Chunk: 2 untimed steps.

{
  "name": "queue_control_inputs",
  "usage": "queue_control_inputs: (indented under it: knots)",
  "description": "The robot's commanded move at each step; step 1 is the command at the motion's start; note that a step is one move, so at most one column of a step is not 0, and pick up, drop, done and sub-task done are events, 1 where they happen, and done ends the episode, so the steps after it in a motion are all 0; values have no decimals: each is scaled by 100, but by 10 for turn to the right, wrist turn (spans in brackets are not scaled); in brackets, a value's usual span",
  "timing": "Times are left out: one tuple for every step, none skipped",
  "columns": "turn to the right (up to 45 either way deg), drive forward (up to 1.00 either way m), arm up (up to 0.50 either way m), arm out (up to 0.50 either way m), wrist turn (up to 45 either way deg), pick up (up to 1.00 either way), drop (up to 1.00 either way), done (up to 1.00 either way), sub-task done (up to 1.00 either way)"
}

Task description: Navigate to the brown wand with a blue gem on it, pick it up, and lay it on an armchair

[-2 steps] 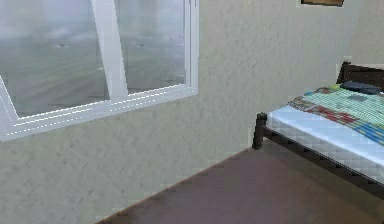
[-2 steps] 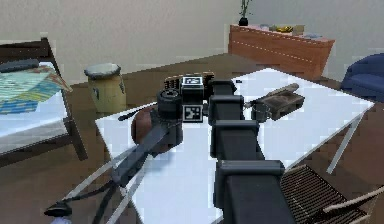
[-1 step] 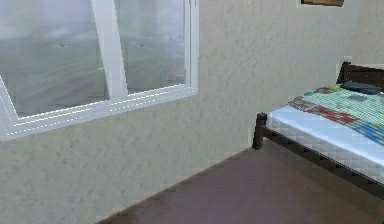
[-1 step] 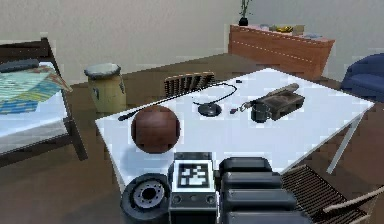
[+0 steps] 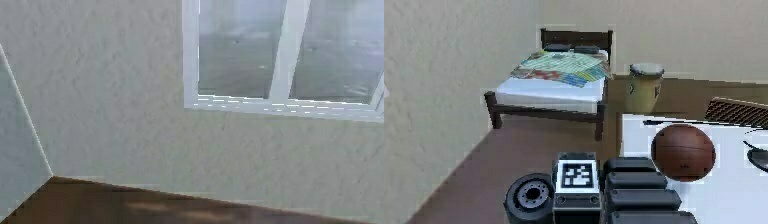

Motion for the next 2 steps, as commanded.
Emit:
queue_control_inputs:
  knots:
    - [-450, 0, 0, 0, 0, 0, 0, 0, 0]
    - [0, 15, 0, 0, 0, 0, 0, 0, 0]
